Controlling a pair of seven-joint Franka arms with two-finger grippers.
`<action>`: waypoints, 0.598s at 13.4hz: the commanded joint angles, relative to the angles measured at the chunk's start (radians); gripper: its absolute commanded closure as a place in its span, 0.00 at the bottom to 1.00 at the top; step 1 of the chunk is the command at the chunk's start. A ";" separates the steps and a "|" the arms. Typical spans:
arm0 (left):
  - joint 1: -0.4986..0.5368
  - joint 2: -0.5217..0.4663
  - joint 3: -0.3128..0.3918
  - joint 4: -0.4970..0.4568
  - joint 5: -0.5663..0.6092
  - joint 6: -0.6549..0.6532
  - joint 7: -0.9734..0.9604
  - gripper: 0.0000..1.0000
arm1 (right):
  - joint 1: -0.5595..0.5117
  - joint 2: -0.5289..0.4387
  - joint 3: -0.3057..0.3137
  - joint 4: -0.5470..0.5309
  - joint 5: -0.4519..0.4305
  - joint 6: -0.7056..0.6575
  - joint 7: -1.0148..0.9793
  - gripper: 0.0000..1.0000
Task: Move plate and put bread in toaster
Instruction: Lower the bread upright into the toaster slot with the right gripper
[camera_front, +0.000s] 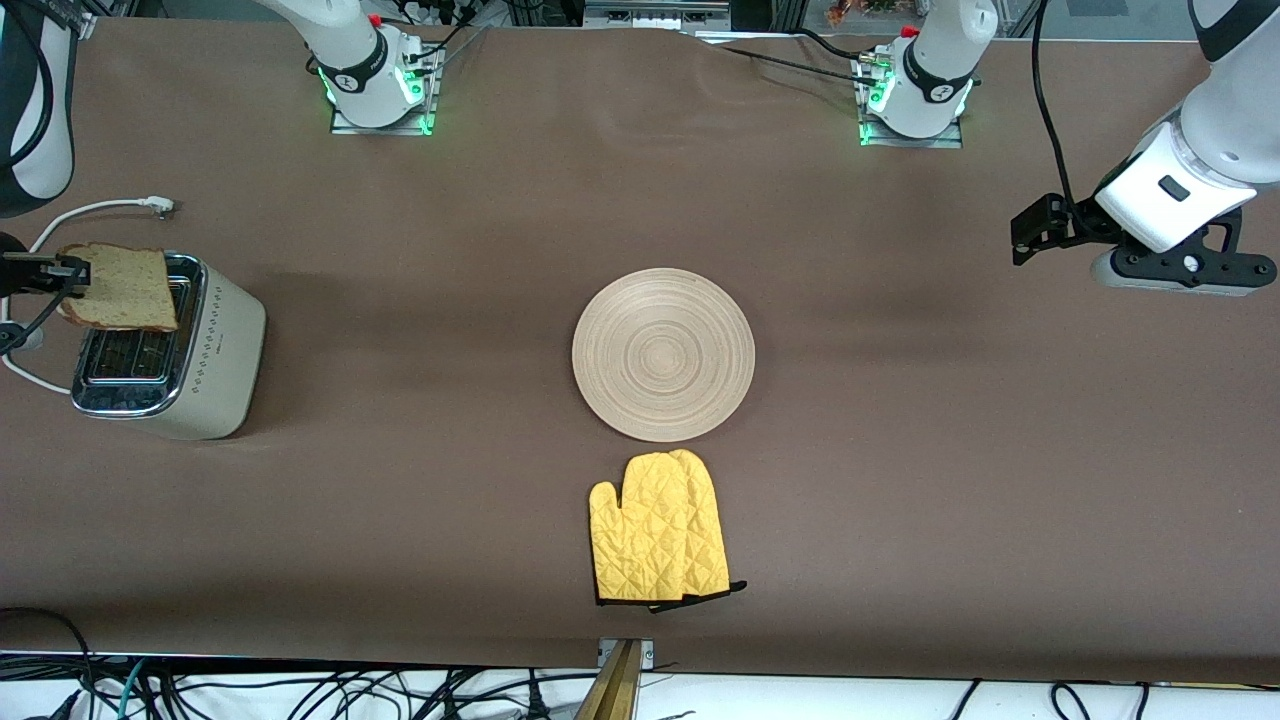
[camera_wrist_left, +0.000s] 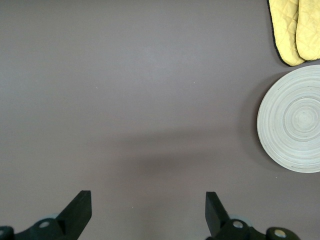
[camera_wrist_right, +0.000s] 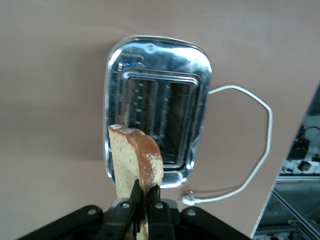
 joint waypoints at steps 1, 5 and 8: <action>-0.002 0.006 0.005 0.021 -0.019 -0.016 -0.005 0.00 | -0.019 0.018 -0.007 0.030 -0.024 -0.004 -0.023 1.00; -0.002 0.006 0.005 0.021 -0.019 -0.016 -0.005 0.00 | -0.020 0.050 -0.007 0.030 -0.040 0.050 -0.031 1.00; -0.003 0.006 0.005 0.021 -0.019 -0.016 -0.005 0.00 | -0.022 0.075 -0.007 0.030 -0.038 0.082 -0.031 1.00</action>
